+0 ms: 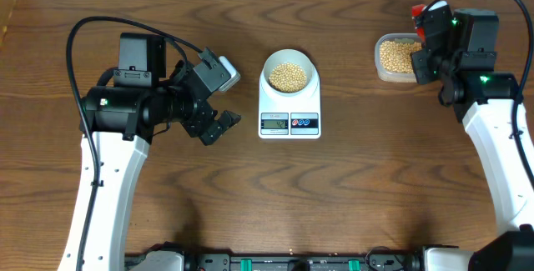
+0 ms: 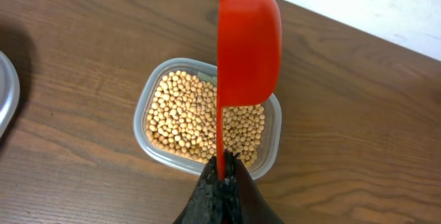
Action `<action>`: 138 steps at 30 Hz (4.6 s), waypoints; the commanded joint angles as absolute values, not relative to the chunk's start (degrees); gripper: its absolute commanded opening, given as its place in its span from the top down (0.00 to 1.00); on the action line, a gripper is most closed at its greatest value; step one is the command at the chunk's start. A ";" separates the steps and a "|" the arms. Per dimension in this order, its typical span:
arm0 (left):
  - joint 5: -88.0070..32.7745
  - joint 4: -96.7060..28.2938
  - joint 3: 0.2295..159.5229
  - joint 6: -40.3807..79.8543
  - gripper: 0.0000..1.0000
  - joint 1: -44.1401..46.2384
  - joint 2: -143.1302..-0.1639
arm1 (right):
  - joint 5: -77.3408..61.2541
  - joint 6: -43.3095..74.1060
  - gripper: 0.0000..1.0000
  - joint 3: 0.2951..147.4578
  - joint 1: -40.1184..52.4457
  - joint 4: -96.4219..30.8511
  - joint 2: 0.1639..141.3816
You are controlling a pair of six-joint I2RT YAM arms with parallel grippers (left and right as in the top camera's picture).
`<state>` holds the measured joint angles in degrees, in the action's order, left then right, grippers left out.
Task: Scoop item into bowl and weigh 50g on scale
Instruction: 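Move the emptied scoop back over the soybean tub, then lower the scoop toward the soybeans in the tub with the right gripper, then scoop soybeans from the tub with the right gripper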
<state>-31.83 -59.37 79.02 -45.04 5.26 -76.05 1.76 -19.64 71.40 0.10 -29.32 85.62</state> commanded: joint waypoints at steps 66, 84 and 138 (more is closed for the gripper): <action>-32.77 -59.53 80.07 -45.41 0.02 5.06 -75.99 | 6.20 -20.14 0.99 71.11 0.32 -31.11 100.68; -32.77 -59.53 80.07 -45.41 0.02 5.06 -75.99 | -8.47 -12.12 0.99 71.11 -1.26 -33.61 101.38; -32.77 -59.53 80.07 -45.39 0.02 5.06 -75.99 | -33.17 -2.17 0.99 71.11 -16.36 -34.13 101.38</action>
<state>-31.83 -59.37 79.02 -45.04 5.26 -76.05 -28.69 -3.11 71.29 -14.85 -34.09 100.88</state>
